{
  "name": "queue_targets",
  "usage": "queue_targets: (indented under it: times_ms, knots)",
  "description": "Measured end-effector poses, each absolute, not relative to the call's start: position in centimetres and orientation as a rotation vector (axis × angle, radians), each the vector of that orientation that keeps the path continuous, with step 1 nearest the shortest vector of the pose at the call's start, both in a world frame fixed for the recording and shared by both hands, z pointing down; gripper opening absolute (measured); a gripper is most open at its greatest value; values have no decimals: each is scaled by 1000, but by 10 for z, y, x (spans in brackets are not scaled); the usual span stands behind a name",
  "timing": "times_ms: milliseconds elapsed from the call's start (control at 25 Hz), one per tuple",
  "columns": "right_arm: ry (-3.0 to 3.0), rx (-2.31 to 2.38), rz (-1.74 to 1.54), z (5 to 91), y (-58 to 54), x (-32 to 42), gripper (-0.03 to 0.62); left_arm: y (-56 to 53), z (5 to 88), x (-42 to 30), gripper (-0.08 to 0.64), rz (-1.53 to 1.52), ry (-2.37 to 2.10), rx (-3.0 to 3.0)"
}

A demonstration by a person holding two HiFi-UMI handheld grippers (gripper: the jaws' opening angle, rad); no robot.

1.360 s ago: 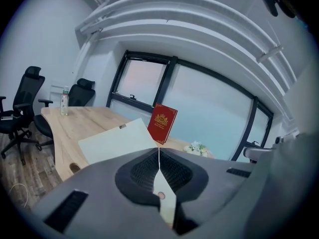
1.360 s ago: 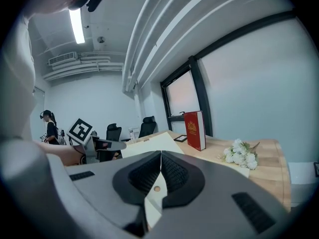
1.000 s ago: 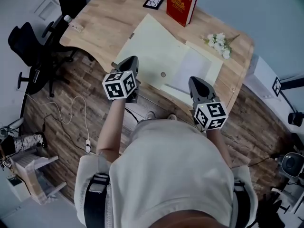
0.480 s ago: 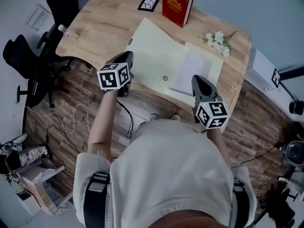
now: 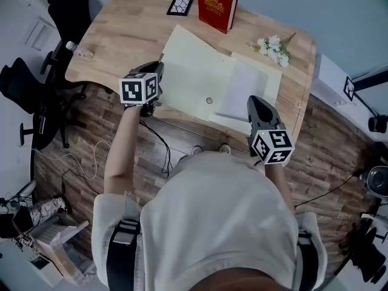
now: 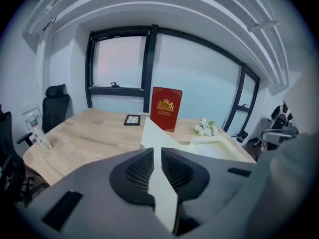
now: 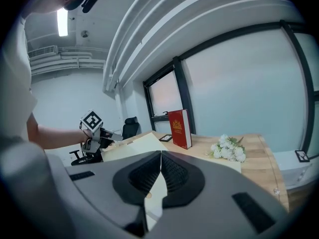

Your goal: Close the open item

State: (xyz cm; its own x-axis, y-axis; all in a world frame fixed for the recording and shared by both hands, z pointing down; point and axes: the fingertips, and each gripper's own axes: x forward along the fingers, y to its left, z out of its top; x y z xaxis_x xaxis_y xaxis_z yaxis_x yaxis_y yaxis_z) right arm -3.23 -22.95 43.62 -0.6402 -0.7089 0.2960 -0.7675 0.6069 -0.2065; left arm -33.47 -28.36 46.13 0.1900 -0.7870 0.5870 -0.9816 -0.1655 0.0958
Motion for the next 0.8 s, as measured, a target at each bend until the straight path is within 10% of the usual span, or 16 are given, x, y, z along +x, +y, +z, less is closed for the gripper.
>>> queue_targets:
  times_ms: [800]
  knots:
    - [-2517,1421,506,448,-212,3,18,-329,506,-362,124,846,-1409,2024]
